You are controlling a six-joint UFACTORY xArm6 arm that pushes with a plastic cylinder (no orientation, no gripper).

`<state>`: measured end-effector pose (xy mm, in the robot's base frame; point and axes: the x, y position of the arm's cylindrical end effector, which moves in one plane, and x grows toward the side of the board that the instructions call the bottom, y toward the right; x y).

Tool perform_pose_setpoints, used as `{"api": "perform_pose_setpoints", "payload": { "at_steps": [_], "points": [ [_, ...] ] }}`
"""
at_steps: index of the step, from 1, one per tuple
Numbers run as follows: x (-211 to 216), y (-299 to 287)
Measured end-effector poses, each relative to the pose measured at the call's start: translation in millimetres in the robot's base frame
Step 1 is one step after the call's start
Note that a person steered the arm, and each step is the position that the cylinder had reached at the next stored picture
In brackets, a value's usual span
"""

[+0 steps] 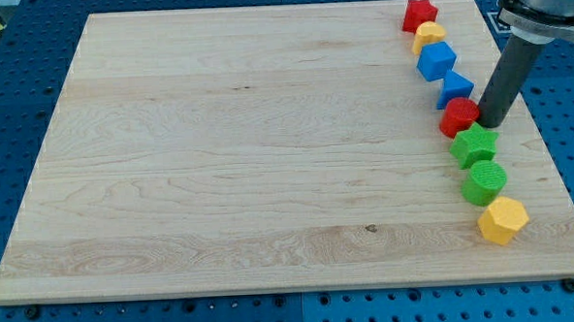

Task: Nudge the red circle left a bit

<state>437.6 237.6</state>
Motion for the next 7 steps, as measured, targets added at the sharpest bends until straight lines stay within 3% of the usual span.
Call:
{"api": "perform_pose_setpoints", "payload": {
  "at_steps": [7],
  "points": [
    [-56, 3]
  ]
}}
